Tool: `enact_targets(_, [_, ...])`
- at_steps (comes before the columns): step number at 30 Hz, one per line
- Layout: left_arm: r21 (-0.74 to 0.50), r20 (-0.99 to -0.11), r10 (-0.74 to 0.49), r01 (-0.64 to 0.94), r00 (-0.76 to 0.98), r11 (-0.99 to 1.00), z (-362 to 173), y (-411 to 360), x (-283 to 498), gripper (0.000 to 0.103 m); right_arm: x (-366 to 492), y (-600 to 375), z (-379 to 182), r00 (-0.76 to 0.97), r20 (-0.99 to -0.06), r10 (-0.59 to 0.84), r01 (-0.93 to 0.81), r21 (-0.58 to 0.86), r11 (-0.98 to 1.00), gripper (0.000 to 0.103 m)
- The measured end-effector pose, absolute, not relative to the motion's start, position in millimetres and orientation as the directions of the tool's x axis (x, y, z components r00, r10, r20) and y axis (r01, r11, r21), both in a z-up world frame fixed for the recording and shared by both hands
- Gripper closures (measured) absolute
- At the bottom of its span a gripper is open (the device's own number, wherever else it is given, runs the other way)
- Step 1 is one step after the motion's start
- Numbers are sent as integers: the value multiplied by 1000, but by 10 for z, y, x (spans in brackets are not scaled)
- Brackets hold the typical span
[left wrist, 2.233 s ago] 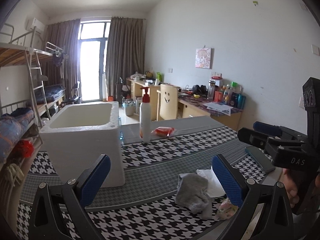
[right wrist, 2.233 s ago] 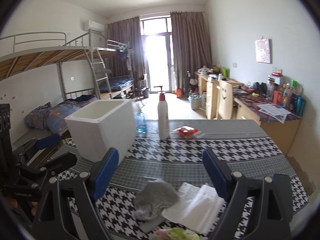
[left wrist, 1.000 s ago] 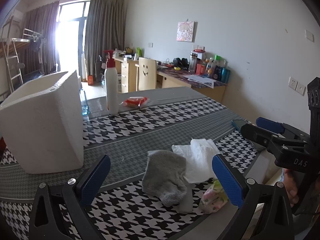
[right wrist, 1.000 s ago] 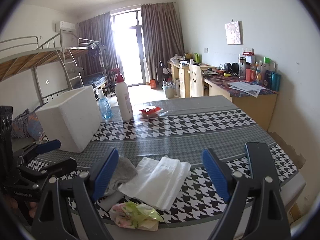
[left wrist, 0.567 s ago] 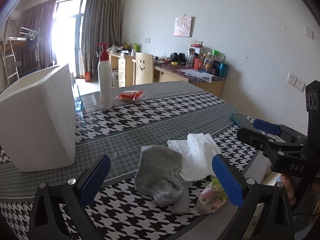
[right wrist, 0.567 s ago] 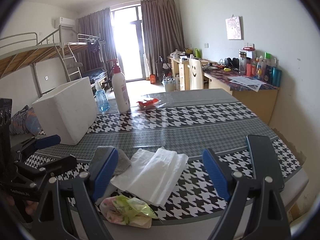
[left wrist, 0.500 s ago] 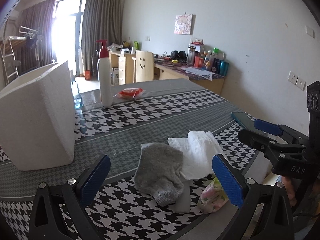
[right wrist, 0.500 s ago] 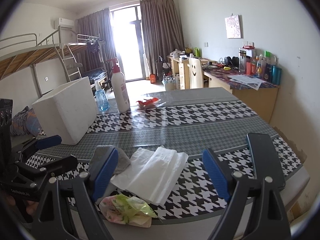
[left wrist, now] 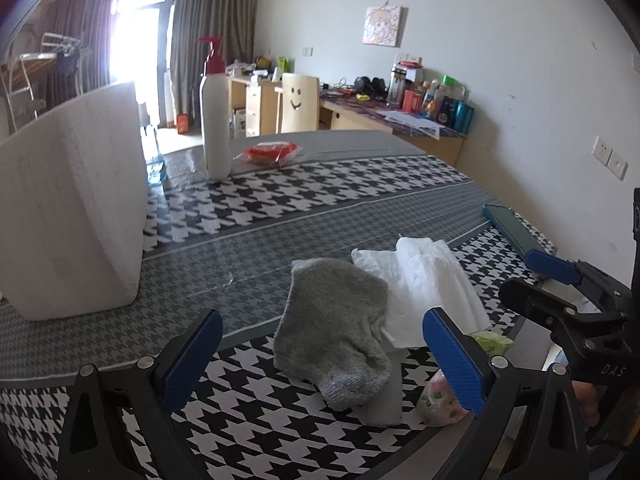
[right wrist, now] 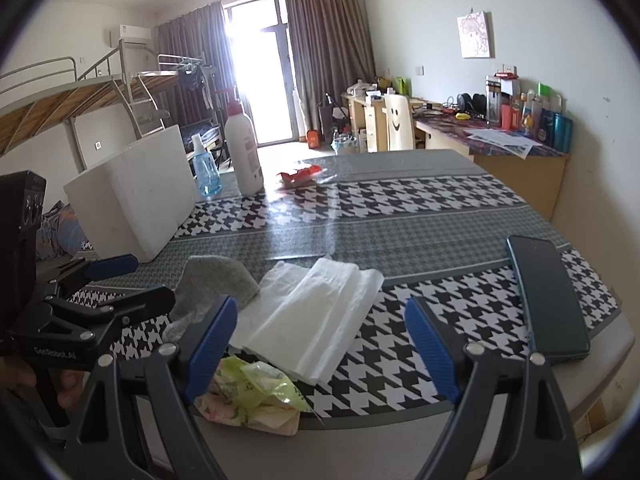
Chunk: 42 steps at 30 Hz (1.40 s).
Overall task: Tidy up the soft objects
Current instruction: 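Withdraw both tools from the box back over the remaining soft items, then grasp the grey sock with left gripper while right gripper grasps the white tissue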
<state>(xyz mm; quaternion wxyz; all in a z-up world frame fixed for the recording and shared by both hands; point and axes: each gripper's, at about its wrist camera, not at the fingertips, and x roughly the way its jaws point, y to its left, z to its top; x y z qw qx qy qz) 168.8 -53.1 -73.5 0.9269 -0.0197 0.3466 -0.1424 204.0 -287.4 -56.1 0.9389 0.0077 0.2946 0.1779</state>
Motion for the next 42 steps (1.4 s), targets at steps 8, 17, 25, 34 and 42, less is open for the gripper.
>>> enact_targets(8, [-147, -668, -309, 287, 677, 947, -831, -581, 1769, 13, 2097, -2856, -629, 747, -570, 342, -329, 131, 935, 14])
enact_targets(17, [-169, -703, -304, 264, 643, 950, -942, -557, 1900, 25, 2161, -2797, -682, 729, -589, 349, -337, 135, 932, 14])
enact_targets(25, [-167, -724, -294, 254, 624, 953, -1011, -561, 1998, 34, 2216, -2768, -718, 719, -603, 344, -336, 131, 933, 14])
enact_targets(34, [-142, -740, -303, 301, 600, 943, -1058, -655, 2086, 60, 2273, -2747, -773, 704, -623, 340, -326, 143, 935, 14])
enact_targets(42, [-180, -725, -349, 326, 594, 928, -1051, -626, 2089, 86, 2380, -2636, -831, 673, -659, 334, -336, 130, 933, 14])
